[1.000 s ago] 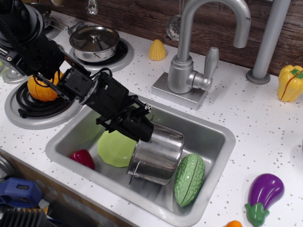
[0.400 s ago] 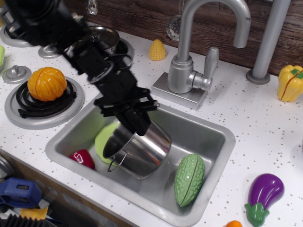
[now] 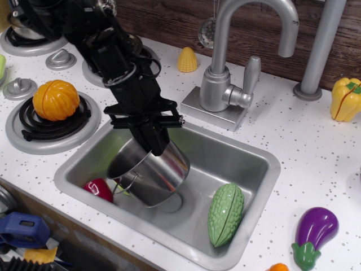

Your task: Flip pot upright in sink

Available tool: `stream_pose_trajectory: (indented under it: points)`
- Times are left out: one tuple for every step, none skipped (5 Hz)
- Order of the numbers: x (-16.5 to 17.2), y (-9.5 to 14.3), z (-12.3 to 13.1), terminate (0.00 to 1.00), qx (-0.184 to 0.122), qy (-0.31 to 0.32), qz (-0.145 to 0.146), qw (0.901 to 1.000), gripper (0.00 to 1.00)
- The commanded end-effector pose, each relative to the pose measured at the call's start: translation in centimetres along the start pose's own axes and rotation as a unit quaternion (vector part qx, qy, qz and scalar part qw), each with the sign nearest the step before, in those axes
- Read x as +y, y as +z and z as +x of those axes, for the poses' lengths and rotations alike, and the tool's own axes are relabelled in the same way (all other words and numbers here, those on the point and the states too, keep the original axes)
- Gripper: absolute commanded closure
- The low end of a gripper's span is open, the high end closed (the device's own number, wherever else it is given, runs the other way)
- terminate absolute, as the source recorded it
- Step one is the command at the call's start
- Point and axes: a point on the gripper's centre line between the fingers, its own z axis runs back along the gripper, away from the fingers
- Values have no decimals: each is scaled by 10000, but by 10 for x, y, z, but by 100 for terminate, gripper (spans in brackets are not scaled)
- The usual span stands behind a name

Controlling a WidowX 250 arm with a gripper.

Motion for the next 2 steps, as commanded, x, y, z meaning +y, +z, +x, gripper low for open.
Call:
stream_pose_trajectory:
  points:
    - [-1,7,9,0,-560,-321,711,9954,0]
    - [-3,-4,5,100,-854,-411,1175,9885,0]
